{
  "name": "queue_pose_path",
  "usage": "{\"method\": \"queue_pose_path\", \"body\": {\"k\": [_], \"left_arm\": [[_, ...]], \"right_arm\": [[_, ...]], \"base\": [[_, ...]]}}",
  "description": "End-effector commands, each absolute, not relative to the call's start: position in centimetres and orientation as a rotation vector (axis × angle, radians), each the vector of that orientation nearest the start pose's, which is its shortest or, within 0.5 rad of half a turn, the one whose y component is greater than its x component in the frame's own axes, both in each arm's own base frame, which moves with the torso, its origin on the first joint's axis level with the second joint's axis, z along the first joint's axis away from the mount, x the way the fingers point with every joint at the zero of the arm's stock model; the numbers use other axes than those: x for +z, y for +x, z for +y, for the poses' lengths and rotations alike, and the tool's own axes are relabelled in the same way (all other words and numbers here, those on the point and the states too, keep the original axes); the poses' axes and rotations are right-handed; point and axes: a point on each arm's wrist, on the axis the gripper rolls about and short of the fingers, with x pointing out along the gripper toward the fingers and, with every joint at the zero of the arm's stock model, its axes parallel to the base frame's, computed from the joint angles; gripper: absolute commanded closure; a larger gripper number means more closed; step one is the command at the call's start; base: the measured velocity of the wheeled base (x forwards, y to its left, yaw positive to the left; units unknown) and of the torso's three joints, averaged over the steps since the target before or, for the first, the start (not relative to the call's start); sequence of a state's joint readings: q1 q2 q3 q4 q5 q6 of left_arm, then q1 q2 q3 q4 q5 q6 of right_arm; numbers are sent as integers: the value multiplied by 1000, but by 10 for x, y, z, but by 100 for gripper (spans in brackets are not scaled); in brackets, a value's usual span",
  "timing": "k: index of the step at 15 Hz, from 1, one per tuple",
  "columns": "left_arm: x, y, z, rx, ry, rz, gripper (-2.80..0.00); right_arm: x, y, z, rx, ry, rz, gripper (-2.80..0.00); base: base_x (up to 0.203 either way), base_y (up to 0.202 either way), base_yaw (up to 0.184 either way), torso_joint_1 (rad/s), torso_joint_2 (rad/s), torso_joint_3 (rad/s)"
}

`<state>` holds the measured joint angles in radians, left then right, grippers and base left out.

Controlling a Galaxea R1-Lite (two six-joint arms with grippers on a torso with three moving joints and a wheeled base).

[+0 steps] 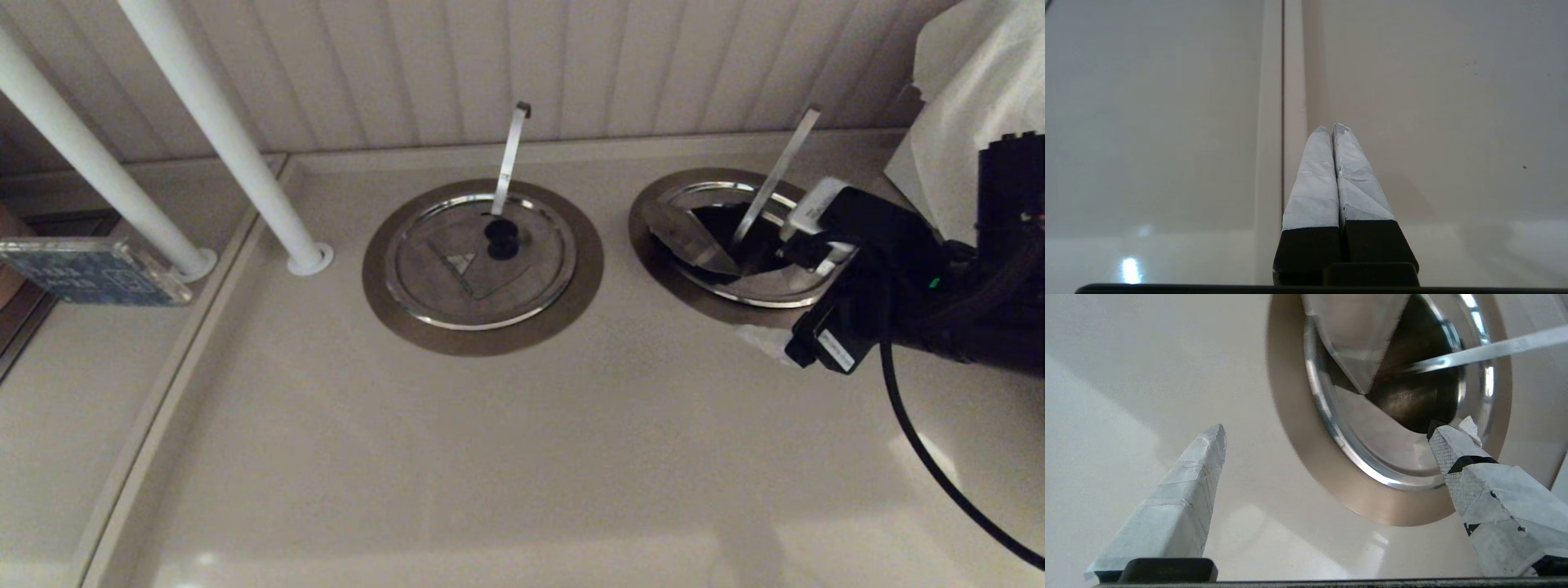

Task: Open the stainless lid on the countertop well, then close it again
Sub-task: Close the lid

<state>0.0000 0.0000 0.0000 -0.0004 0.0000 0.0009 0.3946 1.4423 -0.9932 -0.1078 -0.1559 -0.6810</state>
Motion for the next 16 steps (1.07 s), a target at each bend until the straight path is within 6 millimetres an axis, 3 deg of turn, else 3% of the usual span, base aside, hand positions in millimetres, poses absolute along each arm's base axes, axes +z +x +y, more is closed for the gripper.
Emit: {"method": "queue_pose_path", "body": {"k": [1,3,9,16], "left_arm": [[76,-23,0,0,2,-2,0],[76,-23,0,0,1,-1,0],[76,-23,0,0,0,-2,0],[76,-23,0,0,1,-3,0]], "right_arm": [[239,247,106,355,-807,289,-280],[232,264,116,342,-832,303,-280],[241,316,140,264,-835,261,-280],[252,337,142,196,-820,228,-280]], "base": [[0,0,0,0,0,0],[0,0,0,0,0,0],[0,0,0,0,0,0],[0,0,0,0,0,0]]}}
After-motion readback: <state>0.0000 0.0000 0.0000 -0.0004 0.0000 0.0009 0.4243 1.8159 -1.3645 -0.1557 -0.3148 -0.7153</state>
